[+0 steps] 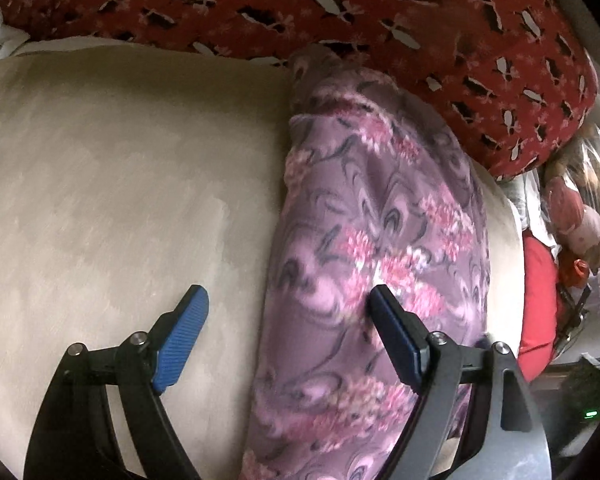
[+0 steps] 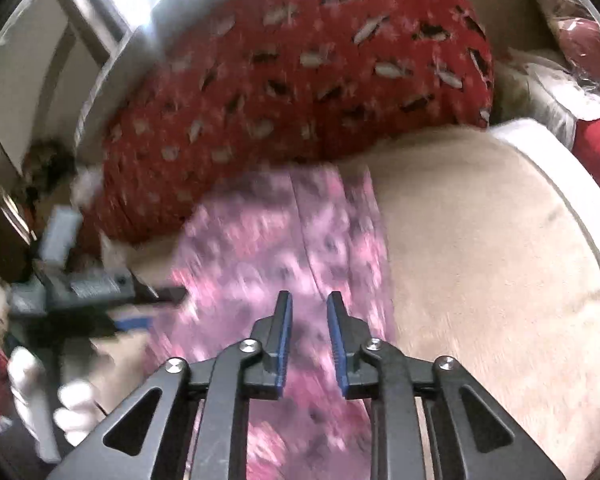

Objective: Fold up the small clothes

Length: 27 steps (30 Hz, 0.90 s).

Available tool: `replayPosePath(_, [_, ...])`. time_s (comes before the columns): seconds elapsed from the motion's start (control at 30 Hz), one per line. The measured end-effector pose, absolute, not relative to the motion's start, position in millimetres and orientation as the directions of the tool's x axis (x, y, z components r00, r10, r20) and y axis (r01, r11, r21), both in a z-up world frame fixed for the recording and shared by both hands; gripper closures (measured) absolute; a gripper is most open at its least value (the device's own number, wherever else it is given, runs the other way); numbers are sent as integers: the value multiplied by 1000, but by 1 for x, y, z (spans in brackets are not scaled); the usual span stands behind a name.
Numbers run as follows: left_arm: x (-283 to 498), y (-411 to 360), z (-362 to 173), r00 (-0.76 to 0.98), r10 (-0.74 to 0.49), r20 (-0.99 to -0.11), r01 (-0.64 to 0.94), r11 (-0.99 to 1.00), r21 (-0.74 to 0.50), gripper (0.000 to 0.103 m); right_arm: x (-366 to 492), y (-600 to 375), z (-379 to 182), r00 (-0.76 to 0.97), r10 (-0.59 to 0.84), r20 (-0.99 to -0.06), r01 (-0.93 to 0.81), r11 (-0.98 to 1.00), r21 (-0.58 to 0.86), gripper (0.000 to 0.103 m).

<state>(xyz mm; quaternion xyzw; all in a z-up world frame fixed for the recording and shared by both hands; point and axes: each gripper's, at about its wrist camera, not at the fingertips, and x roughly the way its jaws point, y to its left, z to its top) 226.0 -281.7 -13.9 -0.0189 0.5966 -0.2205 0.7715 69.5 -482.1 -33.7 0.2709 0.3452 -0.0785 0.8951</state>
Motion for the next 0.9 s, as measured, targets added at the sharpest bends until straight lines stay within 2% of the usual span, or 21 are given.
replayPosePath(0.07, [221, -278, -12, 186, -363, -913, 314, 903, -295, 20, 68, -478, -49, 705, 32, -709, 348, 855, 384, 76])
replayPosePath(0.23, [210, -272, -3, 218, -349, -911, 338, 903, -265, 20, 40, -481, -46, 763, 38, -645, 369, 794, 483, 73])
replayPosePath(0.47, [198, -264, -2, 222, -329, -918, 337, 909, -244, 20, 16, -463, -60, 769, -3, -639, 355, 833, 424, 74])
replayPosePath(0.67, [192, -257, -1, 225, -318, -921, 332, 914, -235, 20, 23, -458, -60, 759, -28, -651, 360, 851, 383, 68])
replayPosePath(0.77, [193, -254, -1, 211, -320, -924, 328, 913, -241, 20, 25, -456, -58, 755, -13, -655, 357, 846, 395, 56])
replayPosePath(0.83, [198, -247, -2, 182, -342, -922, 309, 910, -276, 20, 29, -458, -56, 760, 47, -648, 332, 829, 450, 31])
replayPosePath(0.9, [204, -240, -3, 159, -367, -917, 288, 905, -312, 20, 36, -462, -51, 739, 114, -664, 326, 802, 501, 23])
